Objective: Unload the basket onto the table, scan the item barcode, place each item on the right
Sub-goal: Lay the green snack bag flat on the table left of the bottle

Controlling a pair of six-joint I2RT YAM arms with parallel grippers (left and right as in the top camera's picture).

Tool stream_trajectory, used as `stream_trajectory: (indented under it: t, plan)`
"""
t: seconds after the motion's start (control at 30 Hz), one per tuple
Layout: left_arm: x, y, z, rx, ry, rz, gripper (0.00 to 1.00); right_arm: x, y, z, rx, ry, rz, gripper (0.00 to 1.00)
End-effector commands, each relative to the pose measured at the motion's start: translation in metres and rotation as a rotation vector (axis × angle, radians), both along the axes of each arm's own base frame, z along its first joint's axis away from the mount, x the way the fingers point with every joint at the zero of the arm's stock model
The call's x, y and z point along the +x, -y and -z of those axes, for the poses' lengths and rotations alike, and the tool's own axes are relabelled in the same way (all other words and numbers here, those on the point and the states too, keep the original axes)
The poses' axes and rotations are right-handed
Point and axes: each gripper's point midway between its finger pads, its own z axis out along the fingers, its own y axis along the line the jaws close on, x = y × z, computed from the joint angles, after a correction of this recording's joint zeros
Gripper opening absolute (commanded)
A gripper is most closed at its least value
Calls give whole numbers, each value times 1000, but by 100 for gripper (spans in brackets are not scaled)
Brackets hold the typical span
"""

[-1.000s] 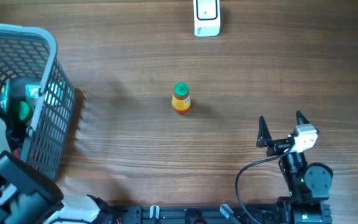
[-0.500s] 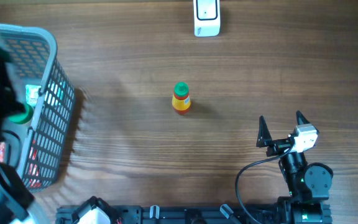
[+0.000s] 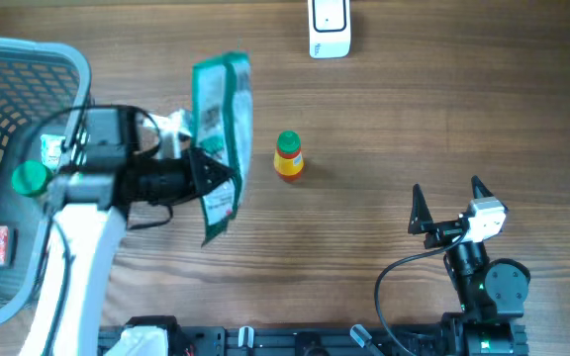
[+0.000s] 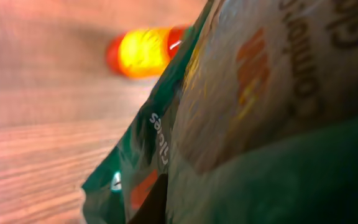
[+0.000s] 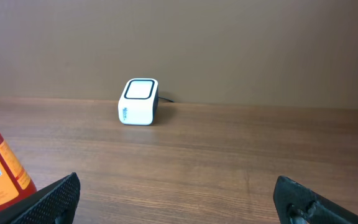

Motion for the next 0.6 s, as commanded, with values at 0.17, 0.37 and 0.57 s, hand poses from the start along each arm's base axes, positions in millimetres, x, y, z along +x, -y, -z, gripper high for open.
stream_trajectory:
  t: [0.17,0.37,0.57]
  plan:
    - [3,13,105,64,-435,-103,4,0,1,-1,-12,9,6,100]
    - [7,-28,150,483,-493,-445,13,0,1,-1,-12,9,6,100]
    - [8,19,146,445,-409,-329,4,0,1,-1,-12,9,6,100]
